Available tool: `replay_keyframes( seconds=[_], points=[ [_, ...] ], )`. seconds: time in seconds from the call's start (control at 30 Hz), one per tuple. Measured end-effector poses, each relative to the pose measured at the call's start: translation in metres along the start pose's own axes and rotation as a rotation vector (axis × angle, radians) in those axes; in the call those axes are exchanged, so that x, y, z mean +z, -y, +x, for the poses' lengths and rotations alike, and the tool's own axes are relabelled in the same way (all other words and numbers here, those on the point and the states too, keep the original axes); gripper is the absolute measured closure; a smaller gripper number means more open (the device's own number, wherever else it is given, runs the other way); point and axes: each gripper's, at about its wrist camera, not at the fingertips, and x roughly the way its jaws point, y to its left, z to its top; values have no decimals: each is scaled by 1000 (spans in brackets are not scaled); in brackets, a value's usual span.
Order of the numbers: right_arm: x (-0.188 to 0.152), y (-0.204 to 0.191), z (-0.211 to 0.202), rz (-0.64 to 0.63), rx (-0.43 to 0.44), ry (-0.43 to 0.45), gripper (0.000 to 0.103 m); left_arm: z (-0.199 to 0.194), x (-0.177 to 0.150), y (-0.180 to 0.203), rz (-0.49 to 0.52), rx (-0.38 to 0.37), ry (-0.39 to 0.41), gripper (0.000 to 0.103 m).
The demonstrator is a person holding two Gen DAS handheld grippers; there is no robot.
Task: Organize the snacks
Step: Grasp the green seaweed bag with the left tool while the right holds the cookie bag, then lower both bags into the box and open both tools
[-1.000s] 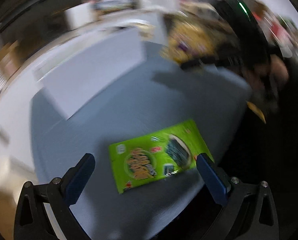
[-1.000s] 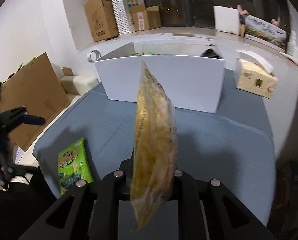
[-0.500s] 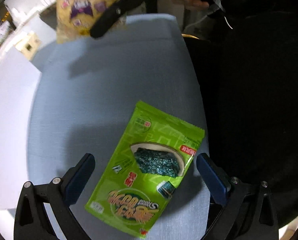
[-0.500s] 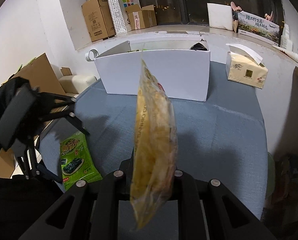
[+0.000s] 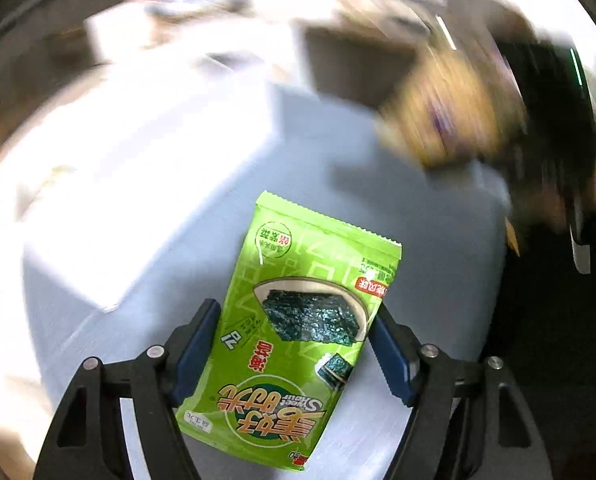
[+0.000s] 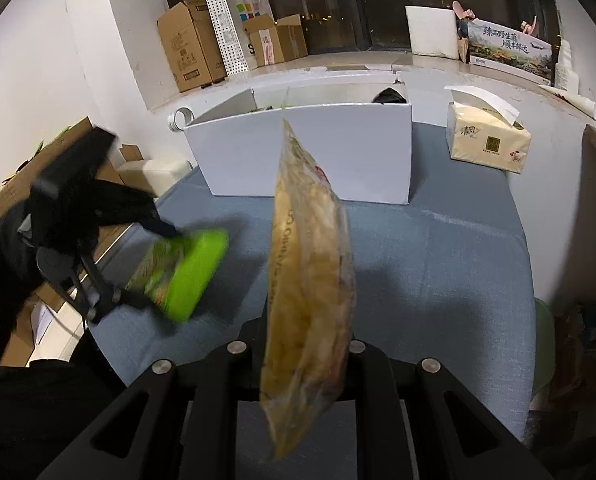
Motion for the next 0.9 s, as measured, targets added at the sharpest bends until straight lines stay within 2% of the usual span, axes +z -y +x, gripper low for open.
replay_keyframes(
  seconds=[0.07, 0.13, 0.27, 0.3, 0.43, 0.47, 0.6, 0.7, 0.87, 0.9],
  points=[
    [4, -1, 0, 11, -1, 11, 86, -25, 6, -10, -150, 76, 101, 26],
    [11, -4, -2, 24, -10, 30, 86, -43, 11, -16, -258, 181, 158, 26],
    [32, -10, -9, 68, -2, 77, 86, -69, 19, -22, -321, 263, 248, 26],
    [37, -11, -10, 79, 3, 86, 86, -74, 18, -20, -334, 268, 258, 26],
    [73, -13, -11, 90, 26, 123, 86, -81, 51, -47, -390, 278, 293, 26],
    [89, -13, -9, 93, 49, 128, 86, -82, 63, -53, -400, 284, 305, 26],
    [143, -6, 13, 115, 43, 141, 86, -80, 98, -78, -408, 299, 334, 26],
    [188, 10, 39, 162, 40, 116, 86, -69, 126, -99, -392, 355, 330, 26],
    [239, 38, 86, 230, 67, 57, 86, -37, 159, -137, -415, 350, 289, 25],
    [244, 41, 92, 237, 65, 47, 85, -31, 162, -143, -415, 338, 287, 20]
  ],
)
